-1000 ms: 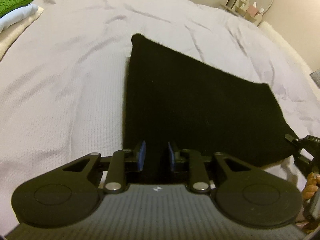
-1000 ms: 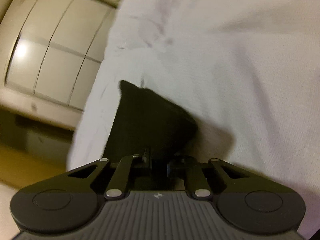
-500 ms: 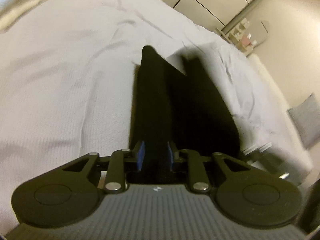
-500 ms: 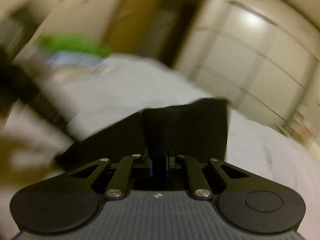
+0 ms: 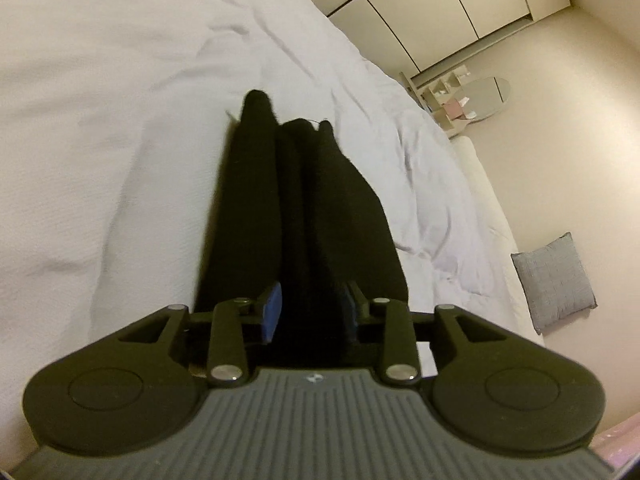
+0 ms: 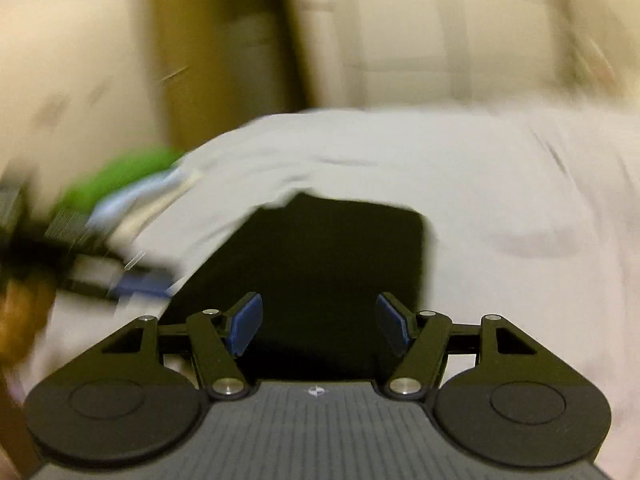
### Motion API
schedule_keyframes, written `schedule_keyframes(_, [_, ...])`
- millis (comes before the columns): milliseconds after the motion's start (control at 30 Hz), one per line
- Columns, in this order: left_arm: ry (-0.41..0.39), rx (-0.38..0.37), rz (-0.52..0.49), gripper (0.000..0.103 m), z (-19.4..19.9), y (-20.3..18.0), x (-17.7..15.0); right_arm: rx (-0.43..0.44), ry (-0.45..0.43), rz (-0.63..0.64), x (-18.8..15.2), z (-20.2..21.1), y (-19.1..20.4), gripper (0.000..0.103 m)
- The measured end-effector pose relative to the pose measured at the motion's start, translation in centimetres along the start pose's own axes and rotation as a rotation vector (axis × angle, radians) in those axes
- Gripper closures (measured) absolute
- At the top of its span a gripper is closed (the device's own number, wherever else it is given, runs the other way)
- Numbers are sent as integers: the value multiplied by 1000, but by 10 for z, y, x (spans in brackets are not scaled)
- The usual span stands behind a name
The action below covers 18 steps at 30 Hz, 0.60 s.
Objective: Fold clothes
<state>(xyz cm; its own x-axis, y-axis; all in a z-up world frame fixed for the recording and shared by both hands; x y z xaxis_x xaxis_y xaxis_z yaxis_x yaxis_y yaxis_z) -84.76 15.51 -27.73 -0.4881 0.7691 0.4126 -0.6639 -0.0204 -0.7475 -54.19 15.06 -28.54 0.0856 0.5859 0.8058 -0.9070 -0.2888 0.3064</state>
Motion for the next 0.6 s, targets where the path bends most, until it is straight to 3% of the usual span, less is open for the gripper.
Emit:
schedule_keyframes(67, [14,3,10,70,-12,2,2,-12,51,-272,-1,-7,-41,42])
schedule_keyframes(167, [33,-21,39,69,-28,6,4,74,80,-597,-12,-24,-83,46])
schedule_keyframes(267, [33,-82,91,66,-38,10,9,134,91,-781,-21,-41,-102,53])
schedule_keyframes(400, [23,-118,113,64,-58,11,23,161,89,-838,-23,-55,-107,53])
schedule_keyframes(500, [32,-82,74,64,-76,7,32,172,85,-841,-22,-60,-106,53])
schedule_keyframes(600, [37,-51,33,71,-88,1,36,163,37,-807,-15,-55,-106,54])
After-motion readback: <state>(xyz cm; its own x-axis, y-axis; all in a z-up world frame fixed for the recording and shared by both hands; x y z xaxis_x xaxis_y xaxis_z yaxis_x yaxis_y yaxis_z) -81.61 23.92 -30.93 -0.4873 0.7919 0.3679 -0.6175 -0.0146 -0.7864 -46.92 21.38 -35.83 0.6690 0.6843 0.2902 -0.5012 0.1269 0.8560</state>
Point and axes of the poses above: each gripper's, at about its wrist camera, not at the fingertips, and z roughly against the way its jaws point, y to its left, x to its top, the point moved 2 cm from there along -z, roughly the way its jaws point, and after that the axes turned 2 degrees about -y, right-handed, at the moved point
